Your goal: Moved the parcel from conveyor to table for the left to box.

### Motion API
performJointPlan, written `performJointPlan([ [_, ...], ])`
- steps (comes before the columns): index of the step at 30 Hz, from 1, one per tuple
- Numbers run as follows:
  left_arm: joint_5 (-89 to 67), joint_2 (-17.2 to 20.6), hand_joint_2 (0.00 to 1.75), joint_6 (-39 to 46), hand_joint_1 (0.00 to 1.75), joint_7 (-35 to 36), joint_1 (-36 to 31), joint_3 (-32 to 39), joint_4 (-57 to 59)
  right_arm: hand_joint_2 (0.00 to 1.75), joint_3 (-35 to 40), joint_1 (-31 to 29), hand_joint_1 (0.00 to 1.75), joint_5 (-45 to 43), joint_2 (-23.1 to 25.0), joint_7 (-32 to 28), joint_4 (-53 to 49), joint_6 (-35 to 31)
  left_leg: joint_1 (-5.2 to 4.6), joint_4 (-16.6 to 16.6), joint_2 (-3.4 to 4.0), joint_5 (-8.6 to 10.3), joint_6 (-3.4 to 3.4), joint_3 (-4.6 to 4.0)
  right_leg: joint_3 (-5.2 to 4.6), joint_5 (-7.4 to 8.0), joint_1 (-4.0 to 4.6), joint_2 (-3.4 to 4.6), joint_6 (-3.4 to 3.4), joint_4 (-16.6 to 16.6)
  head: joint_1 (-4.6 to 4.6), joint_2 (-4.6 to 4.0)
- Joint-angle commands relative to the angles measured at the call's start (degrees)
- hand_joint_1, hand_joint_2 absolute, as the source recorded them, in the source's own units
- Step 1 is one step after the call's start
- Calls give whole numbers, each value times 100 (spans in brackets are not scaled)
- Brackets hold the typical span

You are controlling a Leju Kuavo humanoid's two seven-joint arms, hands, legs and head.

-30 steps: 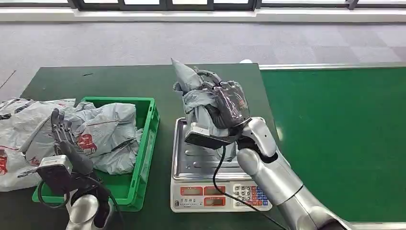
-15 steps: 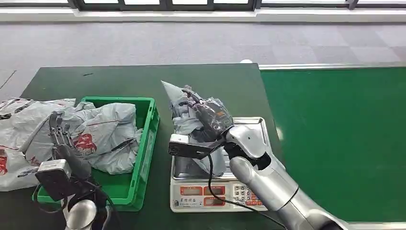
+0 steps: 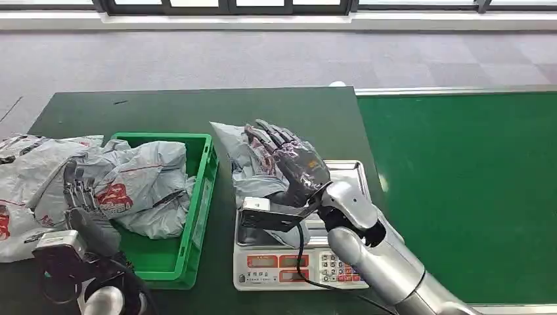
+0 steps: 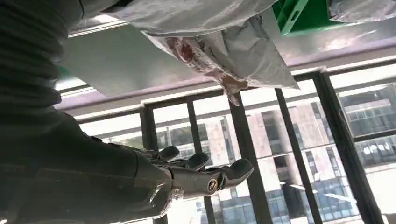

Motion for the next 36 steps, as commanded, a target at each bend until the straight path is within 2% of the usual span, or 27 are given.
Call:
performJointPlan([
  [1, -230, 10, 0, 231, 0, -132, 143, 141, -106, 175, -572, 576, 0, -13, -422, -79, -886, -467, 0, -4, -11, 2, 0, 2, 6, -2, 0, -12, 1, -3, 0, 0],
  [6, -581, 244, 0, 285, 0, 198, -2, -107, 31, 175, -1017, 1376, 0, 76, -468, -174, -1478, -712, 2, -10, -27, 5, -1, 7, 16, -3, 2, -29, 0, -12, 0, 0],
  [9, -570, 355, 0, 175, 0, -168, -129, -197, 13, 175, -1213, 1676, 0, -36, -460, -543, -1720, -1183, 3, -10, -24, 5, -2, 5, 15, -2, 3, -26, 0, -13, 0, 0],
  [11, -701, 398, 0, 116, 0, -174, -247, -277, 71, 175, -1274, 1771, 0, -110, -421, -678, -1855, -1355, 2, -3, -21, 2, -1, -2, 6, -3, 2, -21, 0, -6, 0, 0],
  [12, -1310, 517, 175, 72, 0, -2, -456, -454, 275, 175, -1365, 1915, 0, -226, -341, -982, -1944, -1770, 5, -7, -27, 5, -2, 0, 10, -1, 5, -28, -1, -14, 0, 2],
  [13, -1724, 479, 175, 85, 0, 253, -746, -571, 513, 175, -1432, 2081, 0, -243, -332, -1110, -2046, -2016, 1, -5, -25, 5, -1, -3, 4, -1, 1, -25, 0, -9, 0, 0],
  [14, -1941, 492, 0, 78, 0, 384, -898, -638, 689, 175, -1481, 2167, 0, -211, -310, -1186, -2118, -2213, 1, -3, -36, 5, -2, -4, 5, -5, 1, -36, -1, -4, 0, 0],
  [15, -2125, 479, 0, -7, 0, 470, -1098, -751, 848, 175, -1564, 2288, 0, -154, -272, -1275, -2124, -2556, 3, -6, -52, 11, -3, -5, 10, -4, 4, -54, -1, -10, 0, 2],
  [19, -2174, 454, 0, -12, 0, 499, -1243, -815, 999, 175, -1571, 2347, 0, -189, -288, -1315, -2137, -2634, -4, -7, -31, 8, 1, -1, 11, 0, -1, -39, 1, -12, 0, 0],
  [20, -2174, 454, 175, -12, 0, 499, -1243, -815, 999, 175, -1571, 2347, 0, -189, -288, -1315, -2137, -2634, 0, -9, -27, 10, 0, 0, 13, 4, 2, -35, 1, -17, 0, 0],
  [21, -2676, 634, 175, -38, 0, 612, -1521, -1065, 1218, 175, -1589, 2335, 0, -358, -236, -1389, -2096, -2659, -3, -8, -10, 6, 0, 2, 9, 5, -1, -19, 0, -13, 0, 0],
  [25, -2737, 699, 175, -174, 0, 854, -1983, -1307, 1704, 175, -1613, 2350, 0, -450, -221, -1397, -2019, -2612, -1, -8, -17, 13, -3, -2, 6, 8, 1, -29, -4, -16, 0, 0],
  [30, -2750, 736, 175, -170, 0, 861, -1920, -1440, 1858, 175, -1654, 2351, 0, -485, -227, -1421, -1956, -2526, -3, -7, 13, 8, -1, 7, 6, 13, 0, 3, -8, -12, 0, 0],
  [36, -2753, 771, 175, -190, 0, 910, -1894, -1462, 1812, 175, -1659, 2358, 0, -530, -224, -1460, -1987, -2513, -3, -3, 16, 6, -1, 5, -1, 11, 0, 8, -10, -6, 0, 0],
])
